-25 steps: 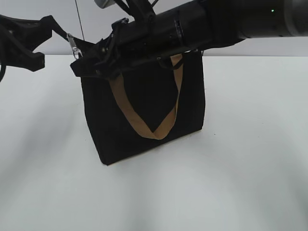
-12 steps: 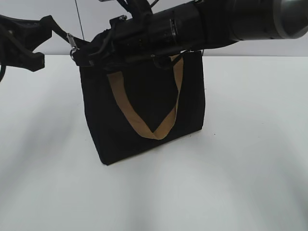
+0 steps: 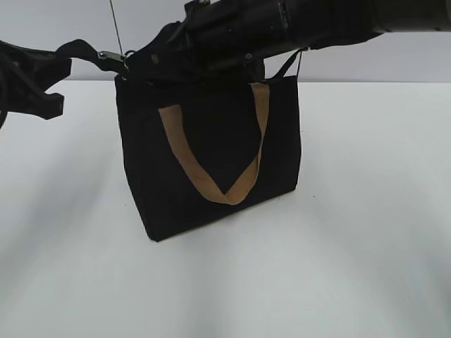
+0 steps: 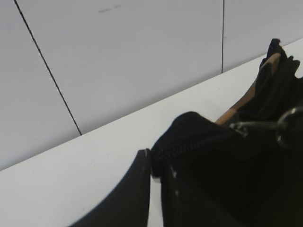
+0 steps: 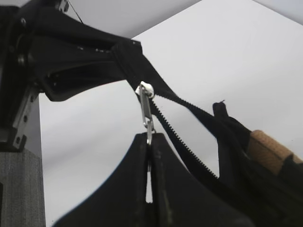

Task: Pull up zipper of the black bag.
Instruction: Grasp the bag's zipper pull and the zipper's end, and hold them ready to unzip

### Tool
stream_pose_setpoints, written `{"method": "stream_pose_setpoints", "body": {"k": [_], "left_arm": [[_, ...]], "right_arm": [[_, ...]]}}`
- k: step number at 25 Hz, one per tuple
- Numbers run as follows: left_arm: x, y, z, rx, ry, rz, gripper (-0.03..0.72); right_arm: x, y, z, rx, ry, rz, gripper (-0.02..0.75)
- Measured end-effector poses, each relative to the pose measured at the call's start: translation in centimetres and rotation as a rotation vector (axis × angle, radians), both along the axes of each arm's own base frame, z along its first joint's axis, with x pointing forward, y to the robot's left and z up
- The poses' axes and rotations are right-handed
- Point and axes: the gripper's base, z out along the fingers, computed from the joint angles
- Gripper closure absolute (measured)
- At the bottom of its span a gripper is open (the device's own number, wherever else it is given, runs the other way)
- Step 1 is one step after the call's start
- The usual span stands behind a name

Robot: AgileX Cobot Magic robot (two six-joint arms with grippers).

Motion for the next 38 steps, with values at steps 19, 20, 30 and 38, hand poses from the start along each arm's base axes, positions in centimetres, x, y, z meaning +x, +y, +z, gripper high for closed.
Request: {"method": "stream_pose_setpoints", "body": {"k": [19,20,30,38], "left_arm": [[-0.1,0.4,-0.9,0.060,0.095,0.043,0.666],[-0.1,0.4,-1.0,0.061,0.099,0.045,0.666],[-0.1,0.5,-1.0,0.065,0.106,0.049,0.666],[-0.1,0.6,-1.1,0.065,0.113,0.056,0.666]], "right_arm": [[3.7,-7.7,-0.3,-0.086,0.034,-0.140,0.753],[4.0,-8.4,-0.3,-0.092,0.030,-0.158,0.753],[5.9,-13.4,-0.3,-0.110,0.026,-0.285,0.753],[6.2,-14.6,-0.4,-0.108,0.038,-0.312,0.753]]}}
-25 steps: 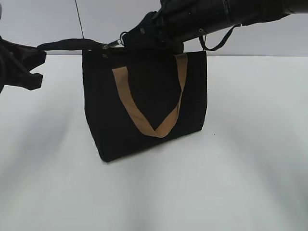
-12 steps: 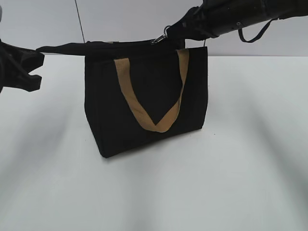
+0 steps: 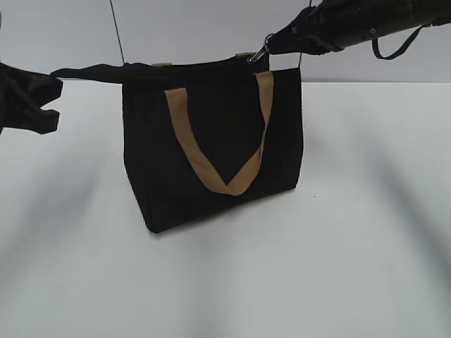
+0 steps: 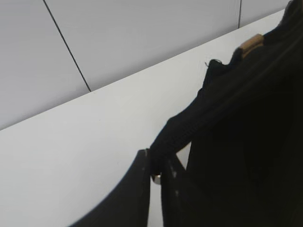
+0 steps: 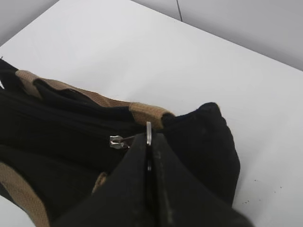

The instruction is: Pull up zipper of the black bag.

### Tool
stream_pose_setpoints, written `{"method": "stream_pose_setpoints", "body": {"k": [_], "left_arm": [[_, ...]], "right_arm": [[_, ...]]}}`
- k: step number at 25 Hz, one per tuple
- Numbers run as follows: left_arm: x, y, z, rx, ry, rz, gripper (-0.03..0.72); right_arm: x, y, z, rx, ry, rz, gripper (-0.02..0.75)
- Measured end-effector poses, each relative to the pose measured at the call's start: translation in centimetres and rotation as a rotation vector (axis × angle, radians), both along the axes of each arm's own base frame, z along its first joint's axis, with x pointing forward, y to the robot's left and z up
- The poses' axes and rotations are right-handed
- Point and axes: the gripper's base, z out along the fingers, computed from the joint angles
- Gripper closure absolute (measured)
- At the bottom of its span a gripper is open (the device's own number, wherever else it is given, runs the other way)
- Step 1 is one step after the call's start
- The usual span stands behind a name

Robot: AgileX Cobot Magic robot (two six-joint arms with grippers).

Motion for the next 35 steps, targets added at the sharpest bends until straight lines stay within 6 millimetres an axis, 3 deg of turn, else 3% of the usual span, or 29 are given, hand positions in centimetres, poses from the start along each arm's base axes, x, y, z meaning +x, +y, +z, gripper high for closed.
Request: {"method": "stream_pose_setpoints", "body": {"k": [3,6,9,12,18,23,27,32,35], "left_arm": [[0.0,0.1,-0.1,-0.024,0.017,0.024,0.666],[0.0,0.2,-0.1,-0.069,0.043,0.064,0.604],[0.0,0.5,-0.4,-0.130,0.092,0.124,0.394],[-0.1,0.8,-0.7,-0.226,0.174,0.214,0.242],[-1.2,1.2,-1.4,-0.274,0.390,0.329,0.220],[-3.4,1.8,0.5,-0.288,0.414,0.337,0.221],[-6.3,2.6,2.6,-0.274,0.404,0.329,0.222],[-11.0,4.0,5.2,-0.234,0.337,0.289,0.246],[-13.2,4.6,5.8,-0.226,0.340,0.286,0.249]], "right_arm": [[-0.2,0.1,0.0,0.008,0.011,0.023,0.728],[-0.6,0.2,0.3,0.002,0.013,0.059,0.563],[-1.2,0.1,1.1,-0.019,0.000,0.095,0.343],[-1.8,0.0,2.0,-0.049,-0.022,0.112,0.248],[-2.6,-0.1,2.2,-0.134,0.022,0.127,0.222],[-3.4,0.8,1.3,-0.254,0.107,0.150,0.222],[-4.5,1.2,1.4,-0.257,0.192,0.176,0.222],[-7.1,0.9,4.1,-0.271,0.228,0.205,0.222],[-9.5,0.5,5.3,-0.275,0.219,0.196,0.222]]}}
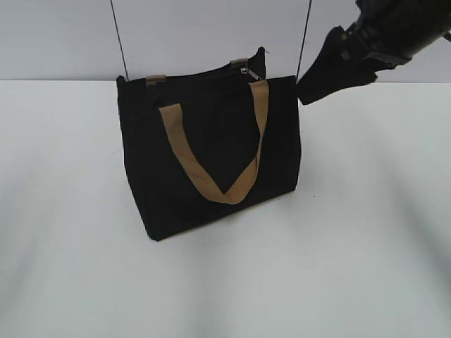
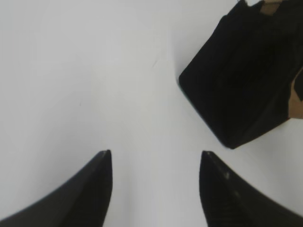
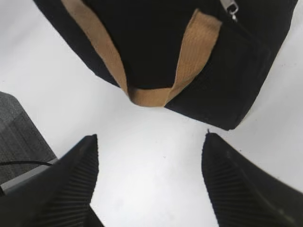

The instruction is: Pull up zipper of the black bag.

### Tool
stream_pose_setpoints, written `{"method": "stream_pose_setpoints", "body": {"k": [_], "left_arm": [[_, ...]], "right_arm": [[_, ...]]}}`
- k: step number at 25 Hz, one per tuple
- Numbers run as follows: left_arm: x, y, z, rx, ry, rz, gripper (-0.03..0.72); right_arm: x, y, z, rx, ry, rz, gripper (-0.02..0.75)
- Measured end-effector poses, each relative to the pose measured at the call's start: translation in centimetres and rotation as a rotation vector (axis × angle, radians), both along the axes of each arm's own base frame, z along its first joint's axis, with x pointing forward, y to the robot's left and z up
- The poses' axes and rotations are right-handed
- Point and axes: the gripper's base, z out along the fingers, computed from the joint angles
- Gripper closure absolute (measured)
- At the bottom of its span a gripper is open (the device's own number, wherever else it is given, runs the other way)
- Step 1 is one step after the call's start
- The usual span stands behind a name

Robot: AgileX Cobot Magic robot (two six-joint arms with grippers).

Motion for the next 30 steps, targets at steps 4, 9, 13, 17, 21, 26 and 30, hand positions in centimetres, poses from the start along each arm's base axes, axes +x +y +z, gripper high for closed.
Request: {"method": "stream_pose_setpoints", "body": {"k": [4,9,13,17,21,26,30], "left_arm": [[-2.3,0.7,0.1,0.013,0.036,-0.002,0.257],[-4.8,1.4,0.3,0.024,0.018,-0.004,0.259],[-7.0,2.1,0.3,0.033,0.009,-0.011,0.262],[-8.9,2.6,0.1,0.038,-0.004,-0.016,0.262],[-10.6,3.1,-0.1,0.026,-0.038,-0.020,0.263],[-12.0,3.5,-1.7,0.053,-0.069,-0.037,0.263],[-13.2,3.8,-1.8,0.046,-0.162,-0.045,0.263]], "right_arm": [[-3.6,-0.9,0.4,-0.005,0.005,-0.017,0.222],[-8.8,-2.6,0.2,-0.047,0.002,-0.049,0.222],[-13.1,-4.0,0.1,-0.071,-0.017,-0.108,0.222],[-17.5,-5.4,0.2,-0.073,-0.088,-0.159,0.222],[-22.2,-6.8,-0.5,-0.047,-0.160,-0.238,0.222],[-26.6,-8.5,-2.0,-0.022,-0.262,-0.355,0.222],[-28.8,-9.5,-3.0,-0.008,-0.358,-0.408,0.222]]}}
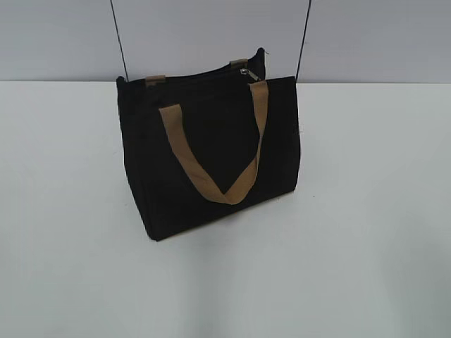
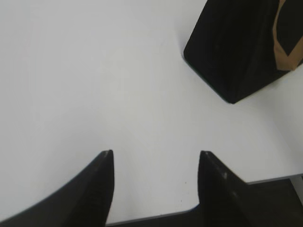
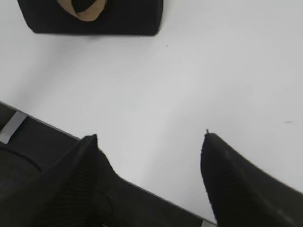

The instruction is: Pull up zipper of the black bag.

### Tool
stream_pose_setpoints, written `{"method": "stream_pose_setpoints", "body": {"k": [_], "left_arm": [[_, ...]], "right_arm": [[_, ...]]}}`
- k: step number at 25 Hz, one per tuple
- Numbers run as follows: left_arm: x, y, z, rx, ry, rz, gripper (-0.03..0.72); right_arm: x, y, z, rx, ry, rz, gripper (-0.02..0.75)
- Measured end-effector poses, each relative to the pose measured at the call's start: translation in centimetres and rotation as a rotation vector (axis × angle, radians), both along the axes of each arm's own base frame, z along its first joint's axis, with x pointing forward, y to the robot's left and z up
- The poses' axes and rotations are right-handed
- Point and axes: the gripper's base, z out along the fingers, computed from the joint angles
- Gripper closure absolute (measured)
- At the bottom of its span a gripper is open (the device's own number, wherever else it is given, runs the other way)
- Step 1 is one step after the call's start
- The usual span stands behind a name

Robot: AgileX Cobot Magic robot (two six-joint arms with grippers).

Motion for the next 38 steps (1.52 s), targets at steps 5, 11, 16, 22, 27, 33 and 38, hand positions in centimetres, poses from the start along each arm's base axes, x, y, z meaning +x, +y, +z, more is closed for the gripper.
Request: {"method": "stream_pose_setpoints", "body": {"k": [5,11,16,22,27,33,38], "left_arm": [[0.2,-0.1,-0.2,-0.019,-0.058,-0.005,0.263],[0.4,-0.4,-0.4,-0.023,-0.063,-0.028,0.265],[0.4,-0.4,-0.4,-0.025,-0.064,-0.030,0.265],[0.4,-0.4,-0.4,-0.025,-0.064,-0.030,0.265],[0.4,-0.4,-0.4,-0.025,-0.064,-0.030,0.266],[0.4,-0.4,-0.4,-0.024,-0.064,-0.002,0.266],[0.4,-0.5,-0.4,-0.021,-0.065,0.070,0.266]], "right_arm": [[-1.2,-0.5,-0.2,0.008,-0.065,-0.029,0.239],[-1.2,-0.9,-1.2,-0.038,-0.014,-0.057,0.299],[-1.1,-1.3,-1.4,-0.050,0.000,-0.105,0.305],[-1.1,-1.4,-1.4,-0.049,0.002,-0.115,0.307],[-1.1,-1.4,-1.4,-0.047,0.003,-0.116,0.307],[-1.1,-1.4,-1.4,-0.047,0.003,-0.118,0.307],[-1.1,-1.4,-1.4,-0.046,0.004,-0.124,0.307]]}}
